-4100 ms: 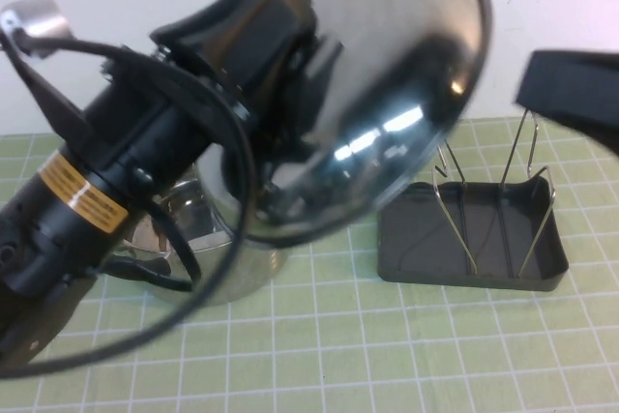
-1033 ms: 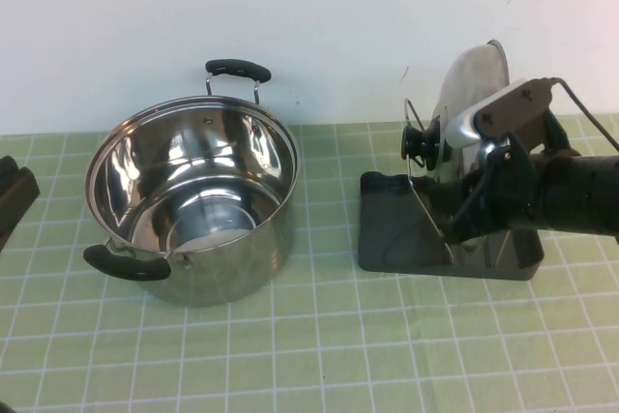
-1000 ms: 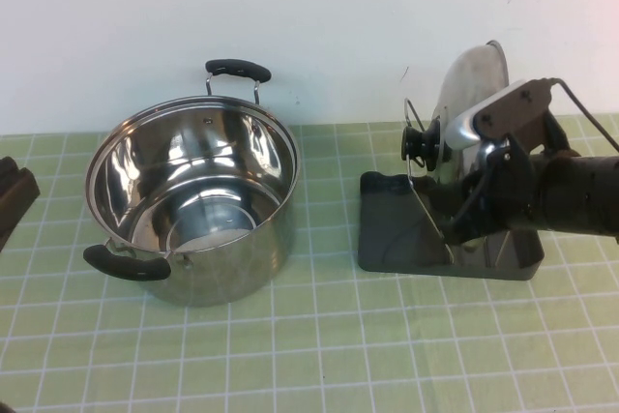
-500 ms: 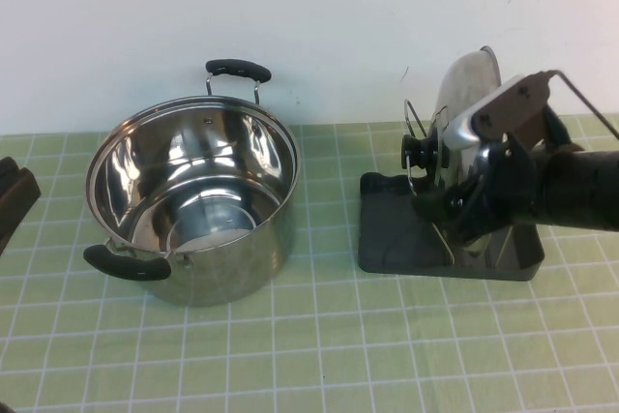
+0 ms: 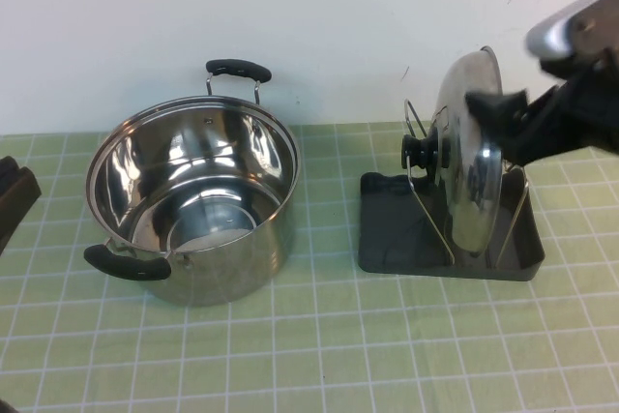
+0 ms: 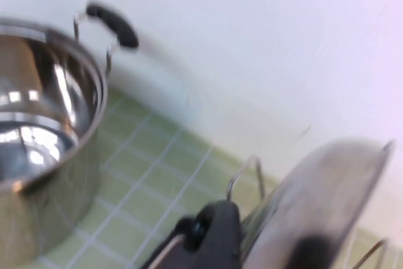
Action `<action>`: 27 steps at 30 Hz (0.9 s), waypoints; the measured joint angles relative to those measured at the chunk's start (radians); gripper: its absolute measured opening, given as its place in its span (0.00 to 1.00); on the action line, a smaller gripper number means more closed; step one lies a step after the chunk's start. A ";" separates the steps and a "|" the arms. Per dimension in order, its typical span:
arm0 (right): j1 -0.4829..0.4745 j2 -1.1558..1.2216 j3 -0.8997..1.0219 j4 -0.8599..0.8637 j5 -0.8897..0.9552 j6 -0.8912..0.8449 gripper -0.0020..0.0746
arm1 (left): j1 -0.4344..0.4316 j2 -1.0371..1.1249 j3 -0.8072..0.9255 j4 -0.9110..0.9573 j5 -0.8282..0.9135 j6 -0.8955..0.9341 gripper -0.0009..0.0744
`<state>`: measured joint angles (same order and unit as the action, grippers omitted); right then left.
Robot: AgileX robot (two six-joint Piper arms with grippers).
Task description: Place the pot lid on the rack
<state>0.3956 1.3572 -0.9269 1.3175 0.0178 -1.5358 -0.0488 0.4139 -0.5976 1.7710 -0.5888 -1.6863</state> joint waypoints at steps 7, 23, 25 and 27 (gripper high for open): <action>0.000 -0.260 0.000 0.000 0.022 -0.171 0.52 | 0.000 0.000 0.000 0.000 0.145 0.056 0.01; 0.000 -0.525 0.011 0.045 -0.400 -0.867 0.03 | 0.000 0.000 0.128 -0.503 0.997 0.445 0.01; 0.000 -0.515 0.011 0.246 -0.636 -1.126 0.03 | 0.000 0.000 0.128 -0.649 1.020 0.513 0.01; 0.000 -0.502 0.017 0.367 -0.858 -1.290 0.03 | 0.000 0.000 0.128 -0.820 1.031 0.601 0.01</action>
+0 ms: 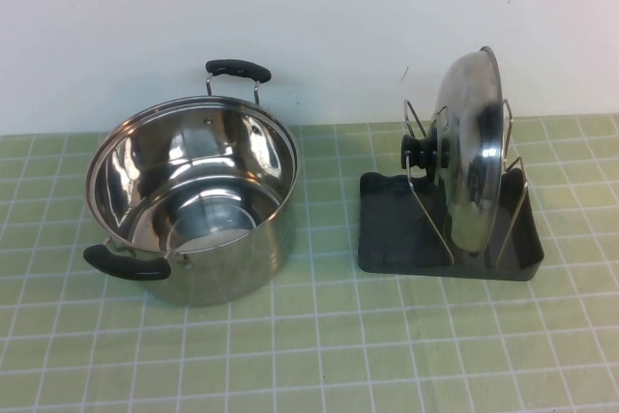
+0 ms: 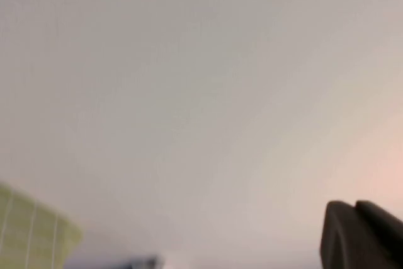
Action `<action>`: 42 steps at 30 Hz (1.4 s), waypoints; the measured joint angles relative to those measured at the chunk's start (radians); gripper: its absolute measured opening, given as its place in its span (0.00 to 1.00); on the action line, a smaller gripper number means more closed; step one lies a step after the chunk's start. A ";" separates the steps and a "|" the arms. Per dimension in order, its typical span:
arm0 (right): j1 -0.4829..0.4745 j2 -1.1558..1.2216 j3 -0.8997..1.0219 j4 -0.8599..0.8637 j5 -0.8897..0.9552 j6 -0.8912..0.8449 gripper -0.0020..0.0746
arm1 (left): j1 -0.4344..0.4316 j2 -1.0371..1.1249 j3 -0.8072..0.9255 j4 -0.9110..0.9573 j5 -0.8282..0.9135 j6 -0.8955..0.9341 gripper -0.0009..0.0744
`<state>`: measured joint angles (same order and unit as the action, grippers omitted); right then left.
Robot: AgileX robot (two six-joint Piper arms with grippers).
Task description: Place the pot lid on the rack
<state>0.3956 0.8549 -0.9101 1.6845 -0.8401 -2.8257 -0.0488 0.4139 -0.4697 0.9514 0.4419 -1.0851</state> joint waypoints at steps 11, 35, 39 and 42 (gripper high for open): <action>0.000 -0.202 0.202 0.088 -0.001 0.208 0.03 | 0.000 0.000 0.148 -0.656 -0.189 0.480 0.01; 0.000 -0.173 0.286 -1.672 1.805 2.059 0.02 | 0.000 0.000 0.223 -0.733 -0.386 0.510 0.01; 0.000 -0.265 0.304 -1.798 1.702 2.252 0.02 | 0.000 0.000 0.223 -0.666 -0.386 0.522 0.01; 0.000 -0.343 0.371 -1.778 1.583 2.319 0.02 | 0.000 0.000 0.223 -0.593 -0.388 0.524 0.01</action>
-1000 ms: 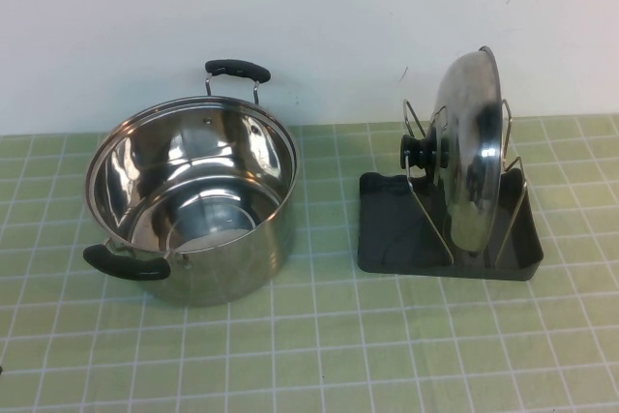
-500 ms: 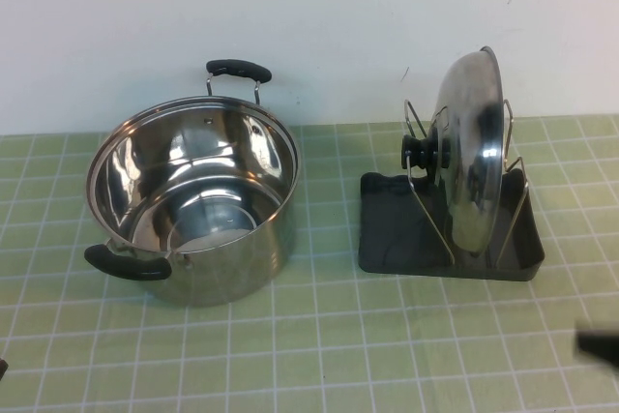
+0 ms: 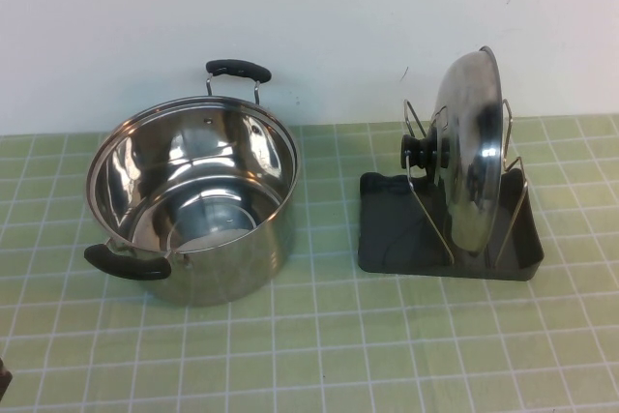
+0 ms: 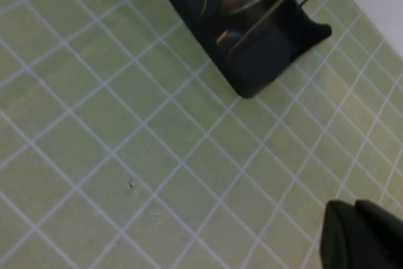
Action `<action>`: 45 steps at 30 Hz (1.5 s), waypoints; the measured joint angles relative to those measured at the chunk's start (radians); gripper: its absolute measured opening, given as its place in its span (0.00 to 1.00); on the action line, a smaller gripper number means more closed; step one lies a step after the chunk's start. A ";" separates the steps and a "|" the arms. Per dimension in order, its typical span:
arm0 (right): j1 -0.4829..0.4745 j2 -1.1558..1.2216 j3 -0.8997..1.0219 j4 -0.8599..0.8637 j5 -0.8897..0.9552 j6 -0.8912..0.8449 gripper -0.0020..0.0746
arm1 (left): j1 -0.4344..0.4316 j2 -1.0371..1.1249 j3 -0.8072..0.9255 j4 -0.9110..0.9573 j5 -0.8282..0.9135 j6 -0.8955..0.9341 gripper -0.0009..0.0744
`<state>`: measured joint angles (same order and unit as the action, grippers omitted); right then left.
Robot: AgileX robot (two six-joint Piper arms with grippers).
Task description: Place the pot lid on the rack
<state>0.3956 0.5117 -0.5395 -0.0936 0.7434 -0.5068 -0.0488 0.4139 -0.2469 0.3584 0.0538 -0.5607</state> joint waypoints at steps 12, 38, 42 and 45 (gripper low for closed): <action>0.000 -0.187 0.172 0.101 -0.119 0.021 0.02 | -0.114 -0.098 0.000 0.085 0.102 0.042 0.01; 0.000 -0.189 0.172 0.118 -0.068 0.023 0.02 | -0.462 -0.192 0.000 0.063 0.208 0.108 0.01; 0.000 -0.189 0.172 0.118 -0.068 0.023 0.02 | -0.462 -0.192 0.002 0.063 0.208 0.108 0.01; 0.000 -0.189 0.172 0.118 -0.066 0.023 0.02 | -0.459 -0.210 0.009 0.077 0.225 0.108 0.01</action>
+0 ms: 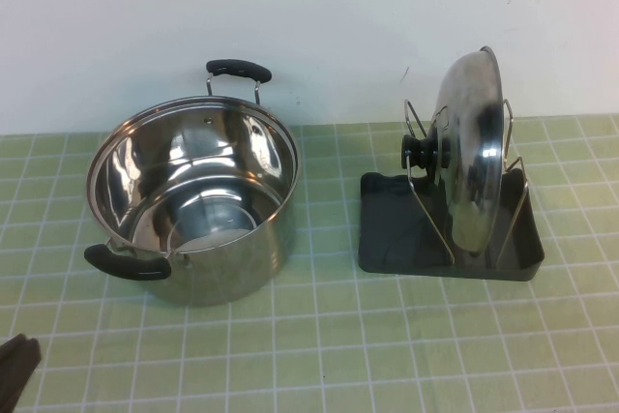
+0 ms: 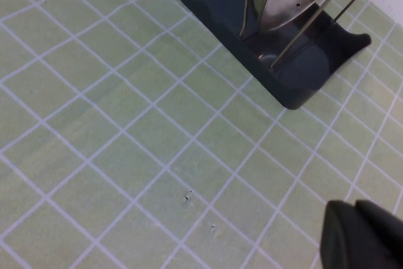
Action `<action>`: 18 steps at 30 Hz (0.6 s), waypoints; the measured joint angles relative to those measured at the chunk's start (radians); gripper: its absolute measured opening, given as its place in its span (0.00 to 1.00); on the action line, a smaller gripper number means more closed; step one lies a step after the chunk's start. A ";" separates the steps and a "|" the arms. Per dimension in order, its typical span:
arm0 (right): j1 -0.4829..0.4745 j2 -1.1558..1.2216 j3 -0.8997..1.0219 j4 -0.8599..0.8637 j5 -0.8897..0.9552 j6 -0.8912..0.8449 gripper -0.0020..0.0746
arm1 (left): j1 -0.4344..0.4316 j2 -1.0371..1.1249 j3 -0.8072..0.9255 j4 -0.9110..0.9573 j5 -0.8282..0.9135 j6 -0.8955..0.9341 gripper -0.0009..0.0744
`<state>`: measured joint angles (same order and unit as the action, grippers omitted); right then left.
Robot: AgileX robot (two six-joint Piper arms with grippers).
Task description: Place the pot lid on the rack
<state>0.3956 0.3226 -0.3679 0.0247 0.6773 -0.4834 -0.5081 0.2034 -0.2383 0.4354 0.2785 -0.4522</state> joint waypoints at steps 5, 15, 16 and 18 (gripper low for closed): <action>0.000 0.000 0.000 0.000 0.000 0.000 0.02 | 0.109 -0.091 0.034 -0.102 0.049 0.000 0.01; 0.000 0.000 0.000 0.002 0.002 0.000 0.02 | 0.397 -0.208 0.224 -0.395 0.002 0.183 0.01; 0.000 0.000 0.000 0.002 0.002 0.000 0.02 | 0.407 -0.211 0.241 -0.413 0.000 0.201 0.01; 0.000 0.000 0.000 0.002 0.002 0.000 0.02 | 0.415 -0.212 0.258 -0.435 -0.003 0.215 0.01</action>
<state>0.3956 0.3226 -0.3679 0.0263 0.6794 -0.4834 -0.0929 -0.0082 0.0196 0.0000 0.2759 -0.2369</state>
